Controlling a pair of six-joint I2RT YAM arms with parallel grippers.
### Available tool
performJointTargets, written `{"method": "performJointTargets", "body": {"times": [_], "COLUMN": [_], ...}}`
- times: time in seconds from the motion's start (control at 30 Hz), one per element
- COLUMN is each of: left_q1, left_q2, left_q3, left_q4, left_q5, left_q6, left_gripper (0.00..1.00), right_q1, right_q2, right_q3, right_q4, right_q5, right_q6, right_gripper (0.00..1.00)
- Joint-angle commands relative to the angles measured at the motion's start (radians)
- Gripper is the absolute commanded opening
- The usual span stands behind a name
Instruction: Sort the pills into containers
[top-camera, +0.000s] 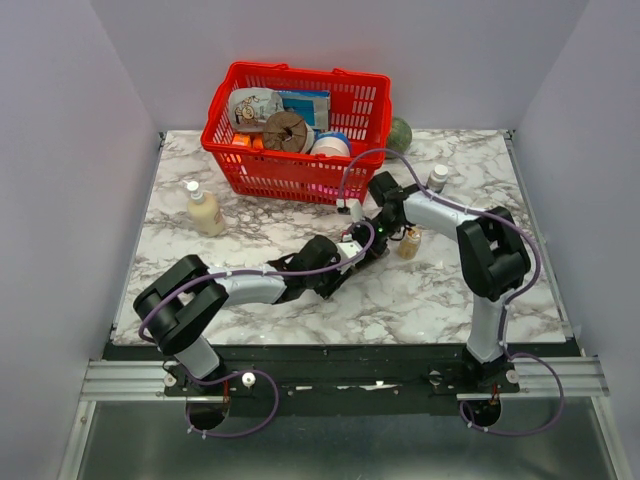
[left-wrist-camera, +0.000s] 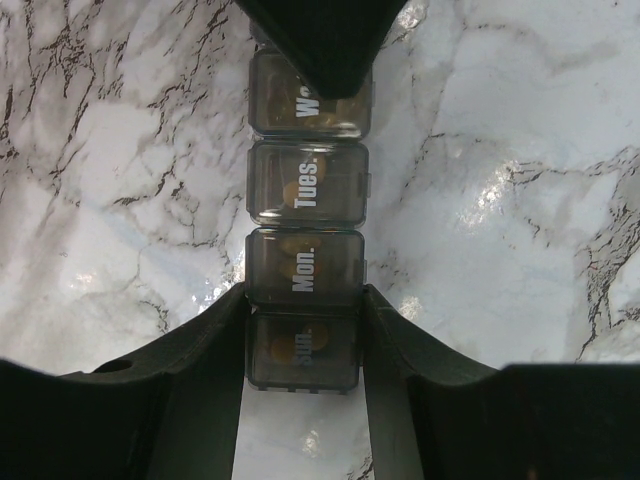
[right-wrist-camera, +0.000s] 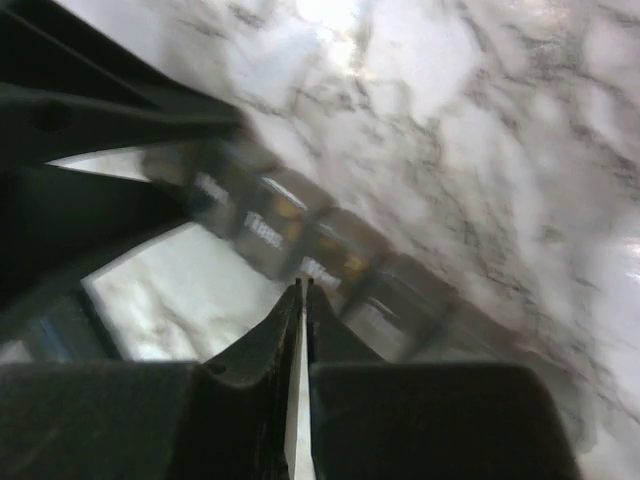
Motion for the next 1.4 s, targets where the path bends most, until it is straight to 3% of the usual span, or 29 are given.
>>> {"method": "performJointTargets", "body": {"times": [0.0, 0.17, 0.43, 0.63, 0.73, 0.9, 1.07, 1.37], "left_q1": [-0.005, -0.005, -0.004, -0.004, -0.004, -0.002, -0.002, 0.004], "left_q2": [0.021, 0.016, 0.026, 0.033, 0.033, 0.039, 0.042, 0.024], "left_q3": [0.014, 0.01, 0.02, 0.028, 0.028, 0.034, 0.034, 0.03], "left_q4": [-0.032, -0.029, -0.038, -0.044, -0.047, -0.054, -0.052, -0.055], "left_q5": [-0.026, -0.026, -0.026, -0.026, -0.026, -0.026, -0.026, -0.026], "left_q6": [-0.005, -0.007, -0.007, -0.008, -0.008, -0.01, -0.011, -0.013], "left_gripper": [0.4, 0.4, 0.4, 0.4, 0.4, 0.4, 0.4, 0.41], "right_q1": [0.008, 0.008, 0.006, 0.006, 0.006, 0.006, 0.006, 0.005], "right_q2": [0.097, 0.108, -0.053, -0.059, -0.032, 0.094, 0.13, -0.059], "right_q3": [0.021, 0.028, 0.047, 0.042, 0.042, 0.048, 0.061, 0.061], "right_q4": [-0.059, -0.054, -0.077, -0.096, -0.102, -0.093, -0.096, -0.151], "right_q5": [0.136, 0.148, -0.049, -0.08, -0.071, 0.085, 0.095, -0.111], "right_q6": [0.025, 0.033, -0.038, -0.064, -0.056, 0.01, 0.024, -0.117], "right_gripper": [0.13, 0.13, 0.13, 0.13, 0.13, 0.14, 0.14, 0.2]}}
